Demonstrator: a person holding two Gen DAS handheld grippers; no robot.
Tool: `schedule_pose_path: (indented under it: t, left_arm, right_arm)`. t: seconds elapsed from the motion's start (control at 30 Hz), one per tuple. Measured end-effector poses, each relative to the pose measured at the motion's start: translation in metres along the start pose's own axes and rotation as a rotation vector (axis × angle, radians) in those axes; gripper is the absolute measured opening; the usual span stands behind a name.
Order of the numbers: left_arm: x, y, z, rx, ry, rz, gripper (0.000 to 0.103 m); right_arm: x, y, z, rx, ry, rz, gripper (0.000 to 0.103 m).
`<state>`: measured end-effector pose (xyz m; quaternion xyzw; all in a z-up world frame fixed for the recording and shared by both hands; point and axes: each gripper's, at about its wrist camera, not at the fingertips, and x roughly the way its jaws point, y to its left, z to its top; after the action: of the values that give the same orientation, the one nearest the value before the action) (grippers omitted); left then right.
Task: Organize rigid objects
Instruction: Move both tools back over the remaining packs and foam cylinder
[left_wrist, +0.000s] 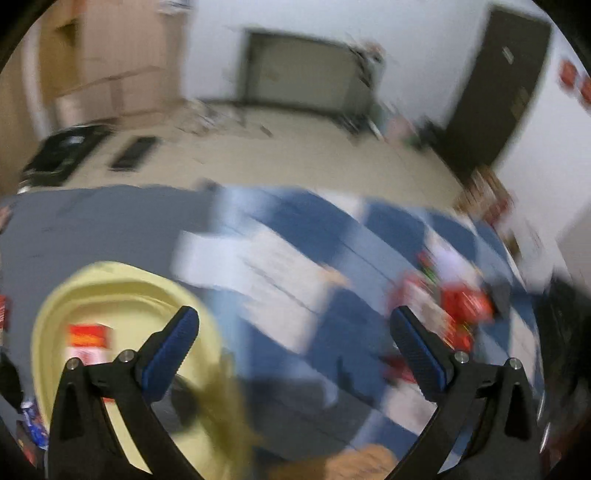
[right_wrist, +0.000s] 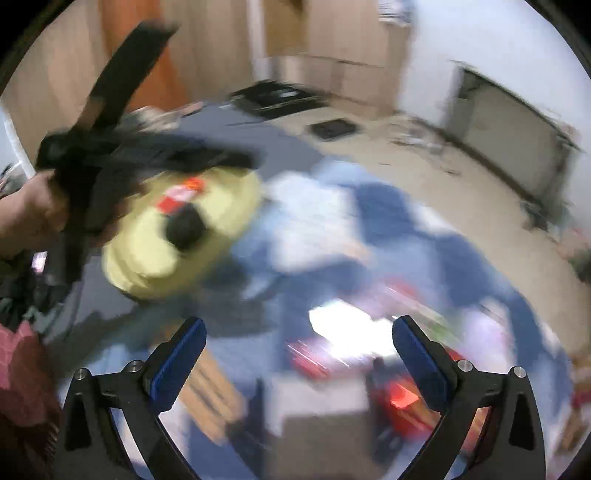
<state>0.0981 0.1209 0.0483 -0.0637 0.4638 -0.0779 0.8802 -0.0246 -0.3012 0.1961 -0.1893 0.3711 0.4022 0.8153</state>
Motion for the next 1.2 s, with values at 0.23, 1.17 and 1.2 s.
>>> schedule_pose_path:
  t: [0.23, 1.17, 1.2]
  left_arm:
    - [0.015, -0.091, -0.005, 0.195, 0.082, 0.033, 0.103]
    - [0.070, -0.071, 0.001, 0.039, 0.062, 0.033, 0.103]
    - [0.071, -0.071, 0.000, 0.036, 0.064, 0.039, 0.103]
  right_arm:
    - [-0.061, -0.105, -0.084, 0.295, -0.042, -0.221, 0.103]
    - [-0.047, -0.170, -0.138, 0.527, 0.007, -0.140, 0.103]
    - [-0.047, -0.170, -0.140, 0.529, 0.013, -0.143, 0.103]
